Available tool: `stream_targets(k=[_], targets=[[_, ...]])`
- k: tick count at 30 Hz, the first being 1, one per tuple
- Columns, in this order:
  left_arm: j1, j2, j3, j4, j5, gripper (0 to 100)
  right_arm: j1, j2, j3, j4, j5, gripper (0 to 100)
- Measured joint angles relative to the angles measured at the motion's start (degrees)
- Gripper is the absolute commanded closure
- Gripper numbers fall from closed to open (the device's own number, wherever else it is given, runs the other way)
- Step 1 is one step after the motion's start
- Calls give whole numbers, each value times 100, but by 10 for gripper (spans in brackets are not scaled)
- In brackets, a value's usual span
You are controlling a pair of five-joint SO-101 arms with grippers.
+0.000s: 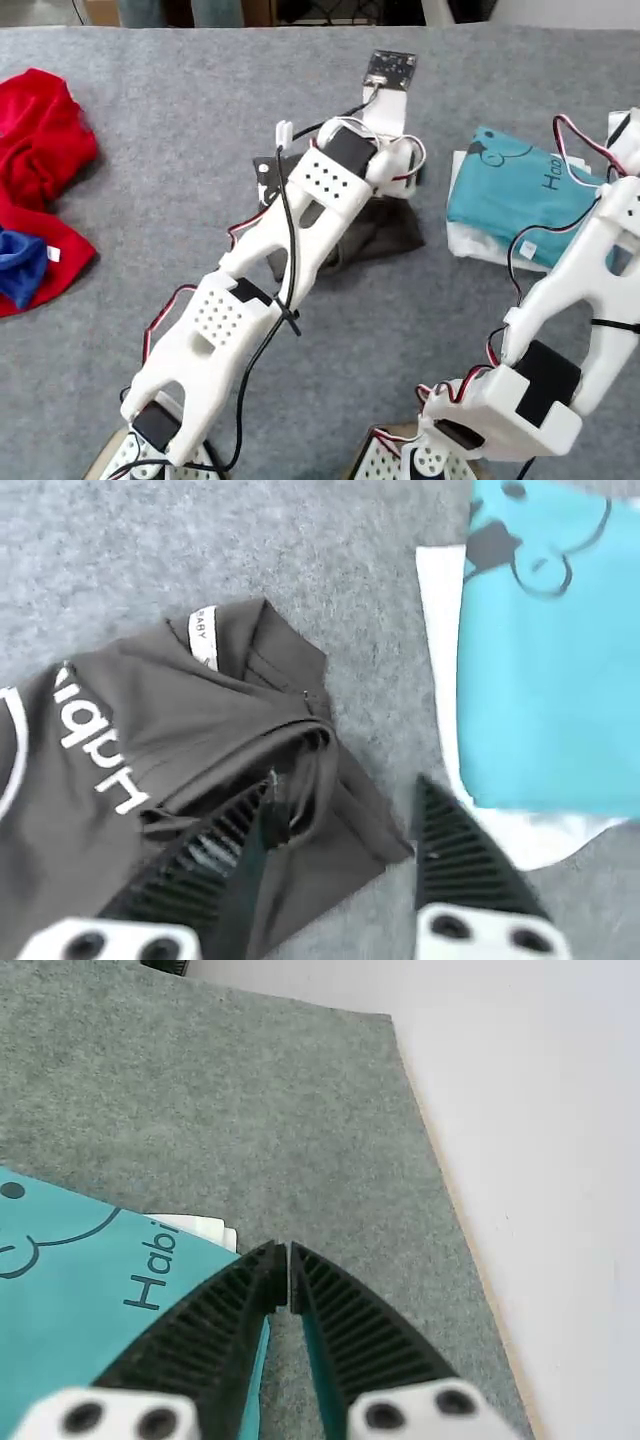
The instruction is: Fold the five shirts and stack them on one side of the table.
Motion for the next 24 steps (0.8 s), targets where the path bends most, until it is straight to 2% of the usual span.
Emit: stream_targets(k=[3,8,10,16,19,24], targets=[[-387,9,-413,185,132,784,-26,0,0,0,0,977],[-1327,79,-1600,958,141,965,-422,0,0,264,167,977],[-1793,141,-1749,1284,141,964,-774,0,0,501,369,977],[-2910,993,-1749,1943,141,971,-2374,26,0,1187,545,977],[-3516,1635,-1697,2013,-141,971,-3385,448,-9,1407,545,977],[-3930,2629,-2251,2048,-686,971,-4440,1336,-651,2303,624,979]])
